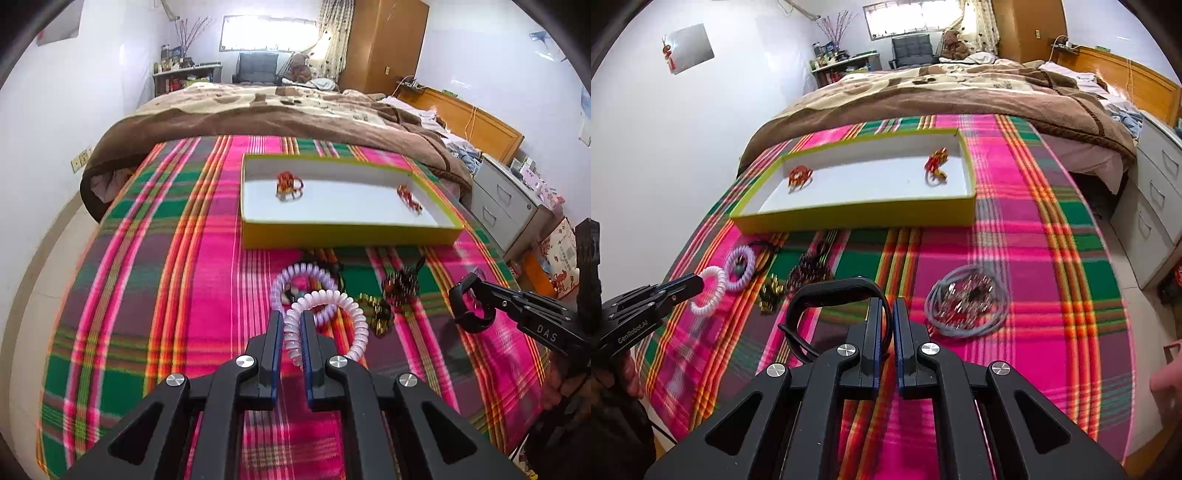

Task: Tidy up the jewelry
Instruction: 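Carry the white hair tie and black band into the box and release both, then withdraw both open tools from the box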

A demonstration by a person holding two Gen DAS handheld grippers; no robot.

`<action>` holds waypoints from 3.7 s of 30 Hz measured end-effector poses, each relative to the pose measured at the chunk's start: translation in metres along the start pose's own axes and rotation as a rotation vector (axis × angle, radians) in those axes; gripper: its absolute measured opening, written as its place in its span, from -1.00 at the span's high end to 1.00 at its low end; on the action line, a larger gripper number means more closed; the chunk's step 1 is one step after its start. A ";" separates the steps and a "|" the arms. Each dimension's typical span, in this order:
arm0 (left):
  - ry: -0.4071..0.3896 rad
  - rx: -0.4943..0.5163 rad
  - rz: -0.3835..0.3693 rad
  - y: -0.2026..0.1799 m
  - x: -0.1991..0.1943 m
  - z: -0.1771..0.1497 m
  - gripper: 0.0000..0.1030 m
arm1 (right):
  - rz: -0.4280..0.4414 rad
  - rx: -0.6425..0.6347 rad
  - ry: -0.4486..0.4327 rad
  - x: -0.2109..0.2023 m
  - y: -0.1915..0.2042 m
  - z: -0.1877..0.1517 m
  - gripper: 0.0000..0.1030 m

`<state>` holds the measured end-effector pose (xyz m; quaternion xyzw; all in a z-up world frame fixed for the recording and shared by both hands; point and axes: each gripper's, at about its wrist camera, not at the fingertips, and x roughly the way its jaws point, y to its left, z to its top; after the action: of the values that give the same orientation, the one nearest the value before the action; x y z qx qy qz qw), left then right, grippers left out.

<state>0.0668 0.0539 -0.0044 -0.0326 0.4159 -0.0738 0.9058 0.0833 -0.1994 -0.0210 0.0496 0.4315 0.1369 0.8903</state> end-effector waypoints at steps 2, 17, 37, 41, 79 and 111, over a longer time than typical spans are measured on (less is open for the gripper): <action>-0.006 -0.003 -0.008 0.001 0.001 0.008 0.82 | 0.002 0.008 -0.014 -0.003 -0.001 0.009 0.89; -0.020 -0.034 -0.028 0.010 0.042 0.081 0.82 | -0.038 0.049 -0.040 0.021 -0.013 0.077 0.89; 0.038 0.005 0.019 0.016 0.121 0.124 0.82 | -0.103 0.096 0.015 0.106 -0.030 0.144 0.89; 0.054 -0.007 0.019 0.018 0.128 0.123 0.82 | -0.108 0.100 0.033 0.116 -0.031 0.146 0.89; 0.032 -0.021 -0.024 0.012 0.108 0.117 0.31 | -0.109 0.048 0.006 0.106 -0.018 0.142 0.75; 0.014 -0.140 -0.058 0.048 0.021 0.013 0.30 | -0.103 0.026 -0.029 0.002 -0.052 0.032 0.41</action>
<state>0.0955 0.0976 -0.0177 -0.1074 0.4254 -0.0710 0.8958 0.1197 -0.2478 -0.0133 0.0406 0.4225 0.0846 0.9015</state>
